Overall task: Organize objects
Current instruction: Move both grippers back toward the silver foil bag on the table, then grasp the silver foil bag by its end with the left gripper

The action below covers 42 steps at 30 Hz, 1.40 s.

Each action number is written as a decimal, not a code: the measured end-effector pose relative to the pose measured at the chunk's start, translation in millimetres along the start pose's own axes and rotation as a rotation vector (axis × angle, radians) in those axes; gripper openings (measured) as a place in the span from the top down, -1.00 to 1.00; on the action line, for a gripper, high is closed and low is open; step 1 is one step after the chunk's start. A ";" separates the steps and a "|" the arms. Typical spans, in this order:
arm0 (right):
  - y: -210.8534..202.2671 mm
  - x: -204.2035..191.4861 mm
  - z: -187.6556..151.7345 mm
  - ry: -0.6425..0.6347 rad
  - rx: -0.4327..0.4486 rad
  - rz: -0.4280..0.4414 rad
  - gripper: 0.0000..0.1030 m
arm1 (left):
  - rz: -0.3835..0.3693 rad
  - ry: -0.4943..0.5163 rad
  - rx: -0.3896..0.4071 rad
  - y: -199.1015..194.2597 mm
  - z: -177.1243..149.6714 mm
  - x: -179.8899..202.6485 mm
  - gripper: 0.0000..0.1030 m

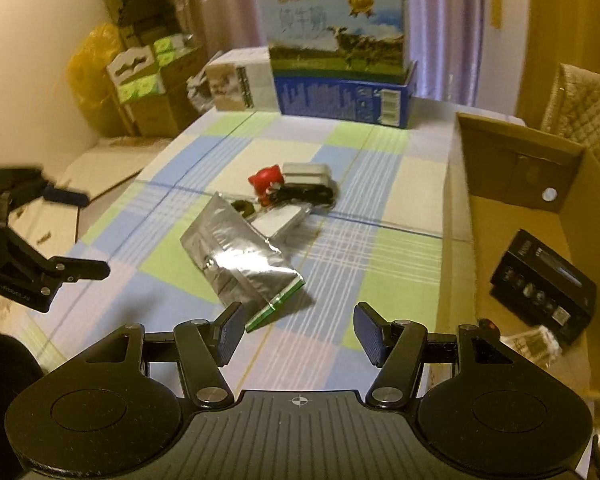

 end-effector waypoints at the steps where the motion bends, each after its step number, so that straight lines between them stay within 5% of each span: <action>1: 4.0 0.4 1.0 -0.013 -0.010 0.000 -0.12 | -0.014 0.045 -0.004 5.6 2.7 2.6 -0.72; 11: 50.8 -7.9 16.1 -0.308 -0.132 0.064 -0.12 | -0.136 0.545 -0.003 54.5 20.9 28.4 -0.74; 23: 108.6 -11.5 22.8 -0.688 -0.275 0.129 -0.12 | -0.277 0.969 -0.067 123.5 23.1 39.7 -0.76; 29: 131.9 -10.1 24.8 -0.773 -0.327 0.159 -0.12 | -0.335 1.086 -0.099 150.4 26.4 44.7 -0.77; 38: 153.3 -5.2 28.7 -0.766 -0.354 0.162 -0.12 | -0.445 1.084 -0.180 173.3 32.9 40.9 -0.77; 42: 157.1 -6.1 32.6 -0.757 -0.352 0.160 -0.12 | -0.390 1.136 -0.198 184.0 29.7 39.5 -0.59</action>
Point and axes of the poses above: each gripper's, at about its wrist camera, not at the fingertips, and y roughly the way its jaws point, x to its right, z to its top, the point moved 8 cm from there along y, roughly the way its jaws point, and after that the axes turned 4 degrees about -x, right-handed, at the moved point
